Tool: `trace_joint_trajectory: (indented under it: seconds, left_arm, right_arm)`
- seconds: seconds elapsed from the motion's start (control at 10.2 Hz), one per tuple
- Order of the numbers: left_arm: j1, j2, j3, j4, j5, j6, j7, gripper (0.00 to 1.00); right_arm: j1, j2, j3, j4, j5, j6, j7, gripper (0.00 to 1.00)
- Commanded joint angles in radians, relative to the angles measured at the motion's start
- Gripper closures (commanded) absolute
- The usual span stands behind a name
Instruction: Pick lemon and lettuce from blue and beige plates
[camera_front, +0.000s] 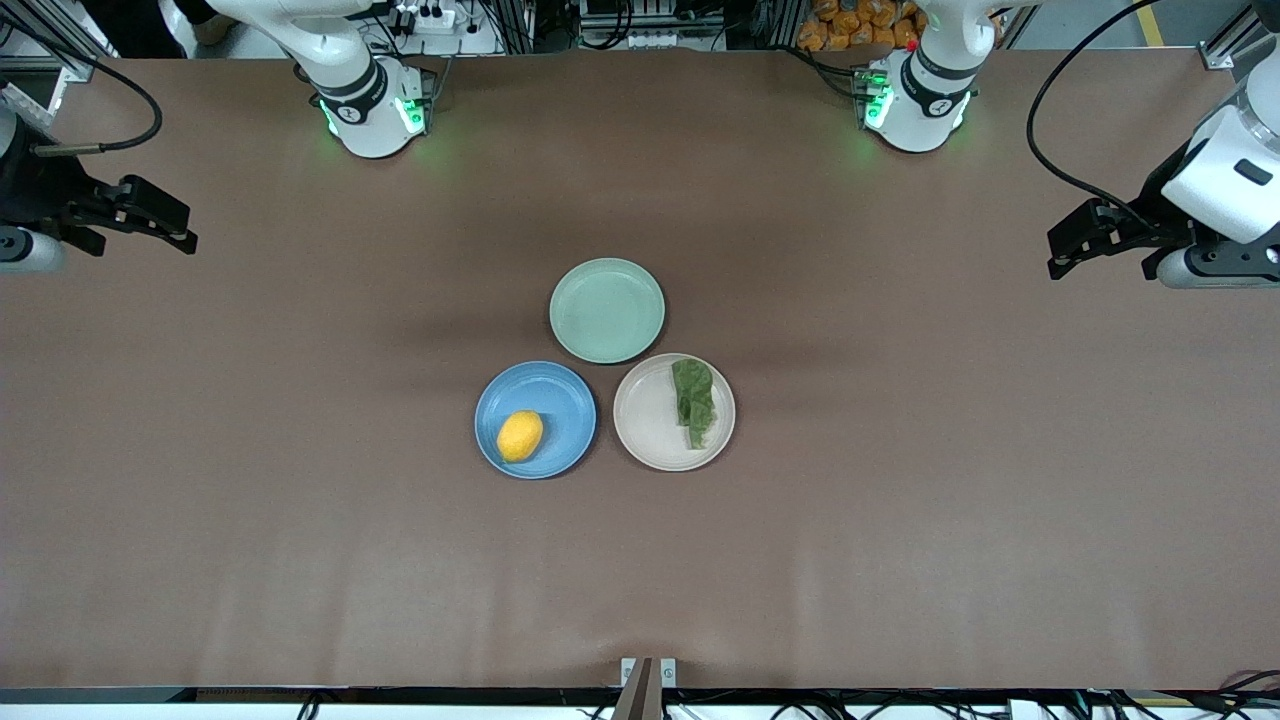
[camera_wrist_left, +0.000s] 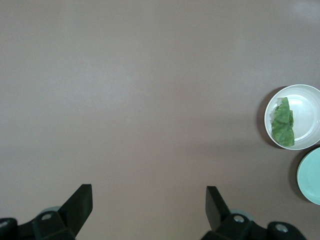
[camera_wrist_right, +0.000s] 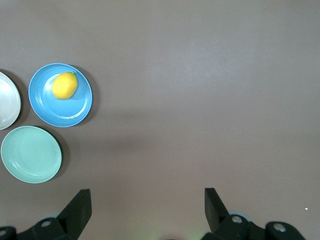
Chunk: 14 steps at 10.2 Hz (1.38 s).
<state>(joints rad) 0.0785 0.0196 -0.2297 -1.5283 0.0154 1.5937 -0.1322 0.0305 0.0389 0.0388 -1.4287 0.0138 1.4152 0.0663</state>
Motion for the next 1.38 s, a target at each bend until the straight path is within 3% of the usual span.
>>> trace_joint_trajectory:
  seconds: [0.0,0.29,0.59,0.79,0.98,1.28]
  left_arm:
    - [0.001,-0.004,-0.002,-0.001,0.021,-0.014,0.034,0.0]
    - [-0.005,0.008,-0.005,0.004,0.023,-0.012,0.031,0.0]
    - [-0.054,0.048,-0.029,0.002,0.018,-0.005,0.016,0.0]
    - [-0.12,0.092,-0.033,0.01,0.014,0.044,-0.021,0.0]
    - [-0.218,0.141,-0.031,0.032,0.015,0.086,-0.186,0.0]
    - [-0.305,0.23,-0.031,0.066,0.015,0.139,-0.291,0.0]
  right_arm:
    - [-0.018,0.001,0.007,0.002,0.017,-0.005,-0.011,0.0]
    - [-0.017,0.003,0.009,0.002,0.018,-0.001,-0.007,0.0]
    - [-0.018,0.05,0.007,0.005,0.093,0.054,0.003,0.0]
    - [-0.011,0.108,0.007,0.007,0.129,0.108,0.0,0.0]
    - [0.008,0.192,0.01,0.005,0.126,0.181,0.001,0.0]
    - [0.089,0.329,0.01,0.007,0.118,0.385,0.091,0.0]
